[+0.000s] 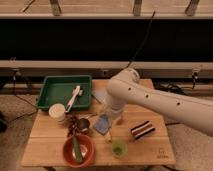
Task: Place sponge in metal cup
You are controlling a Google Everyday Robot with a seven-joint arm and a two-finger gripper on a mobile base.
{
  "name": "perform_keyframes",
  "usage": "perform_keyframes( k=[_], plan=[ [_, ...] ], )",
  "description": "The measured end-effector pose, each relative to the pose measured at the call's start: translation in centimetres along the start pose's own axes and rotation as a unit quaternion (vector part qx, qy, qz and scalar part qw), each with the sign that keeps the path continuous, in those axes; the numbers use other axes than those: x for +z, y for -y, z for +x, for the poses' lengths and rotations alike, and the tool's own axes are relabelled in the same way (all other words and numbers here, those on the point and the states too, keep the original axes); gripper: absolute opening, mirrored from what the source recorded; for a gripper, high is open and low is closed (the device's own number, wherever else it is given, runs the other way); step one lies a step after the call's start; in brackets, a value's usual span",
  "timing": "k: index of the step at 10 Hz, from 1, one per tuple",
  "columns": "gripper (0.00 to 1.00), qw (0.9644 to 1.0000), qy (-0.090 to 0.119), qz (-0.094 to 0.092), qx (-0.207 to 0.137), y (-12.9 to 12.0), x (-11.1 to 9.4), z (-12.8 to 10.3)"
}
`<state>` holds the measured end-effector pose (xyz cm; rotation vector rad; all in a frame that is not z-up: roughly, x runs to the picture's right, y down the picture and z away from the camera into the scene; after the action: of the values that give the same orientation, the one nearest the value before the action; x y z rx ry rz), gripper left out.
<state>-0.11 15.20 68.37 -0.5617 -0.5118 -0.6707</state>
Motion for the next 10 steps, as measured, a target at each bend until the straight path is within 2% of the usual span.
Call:
perform_keyframes(
  k=[4, 10],
  plan=[
    [0.00, 0.9995, 0.017, 0.008, -0.025, 4.6, 2.9, -2.5],
    [0.00, 0.9969, 0.035, 0.009, -0.069, 8.1, 5.2, -5.0]
  ],
)
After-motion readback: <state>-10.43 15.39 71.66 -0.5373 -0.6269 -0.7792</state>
